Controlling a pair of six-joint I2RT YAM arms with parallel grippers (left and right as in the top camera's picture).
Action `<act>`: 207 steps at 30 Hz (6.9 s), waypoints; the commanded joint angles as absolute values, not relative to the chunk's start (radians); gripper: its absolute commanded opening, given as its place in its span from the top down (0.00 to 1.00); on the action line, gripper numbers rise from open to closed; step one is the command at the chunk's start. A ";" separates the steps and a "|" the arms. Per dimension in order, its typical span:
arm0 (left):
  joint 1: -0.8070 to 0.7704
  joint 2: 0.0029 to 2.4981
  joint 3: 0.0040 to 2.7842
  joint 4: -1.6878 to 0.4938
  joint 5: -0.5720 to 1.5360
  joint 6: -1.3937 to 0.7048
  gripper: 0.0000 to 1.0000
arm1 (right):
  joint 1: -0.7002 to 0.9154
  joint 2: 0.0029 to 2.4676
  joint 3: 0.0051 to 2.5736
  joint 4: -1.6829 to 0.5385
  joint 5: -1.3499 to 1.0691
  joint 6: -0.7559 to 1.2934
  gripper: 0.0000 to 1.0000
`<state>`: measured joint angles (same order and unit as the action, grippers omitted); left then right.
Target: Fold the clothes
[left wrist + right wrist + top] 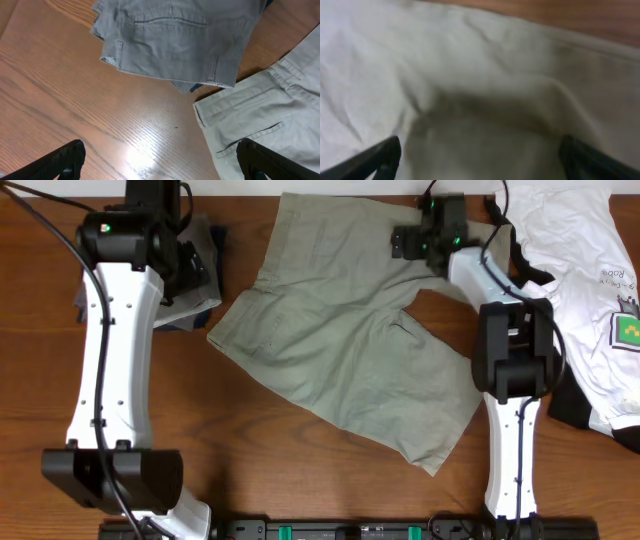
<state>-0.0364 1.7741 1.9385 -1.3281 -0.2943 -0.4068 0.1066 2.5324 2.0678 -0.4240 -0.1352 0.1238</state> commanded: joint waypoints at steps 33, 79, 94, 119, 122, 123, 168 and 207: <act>-0.012 1.794 1.262 -0.824 0.052 -0.370 0.06 | 0.335 2.138 2.425 -1.699 0.064 0.493 0.19; -0.012 1.795 0.918 -0.259 -0.019 -0.671 0.36 | 0.543 1.586 1.585 -1.635 0.181 0.489 0.07; -0.012 1.795 0.918 -0.260 -0.019 -0.670 0.35 | 0.545 1.586 1.053 -1.203 -0.113 0.344 0.07; -0.012 1.795 0.918 -0.260 -0.019 -0.667 0.35 | 0.605 1.583 0.811 -1.082 -0.033 1.054 0.39; -0.012 1.795 0.918 -0.260 -0.019 -0.667 0.35 | 0.607 1.583 0.770 -1.046 -0.033 1.079 0.46; -0.012 1.795 0.918 -0.260 -0.019 -0.667 0.35 | 0.607 1.583 0.755 -1.037 -0.033 1.088 0.47; 0.035 1.089 0.925 -0.715 -0.020 -0.569 0.94 | 0.018 1.092 1.303 -1.474 -0.004 0.427 0.99; 0.007 1.312 0.945 -0.086 -0.019 -0.573 0.94 | -0.069 1.597 1.427 -0.747 -0.035 0.193 0.99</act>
<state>-0.0021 1.2675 0.9279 -0.1272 0.0891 -0.5793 -0.0406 1.5520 1.4075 -0.7746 -0.1455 0.2184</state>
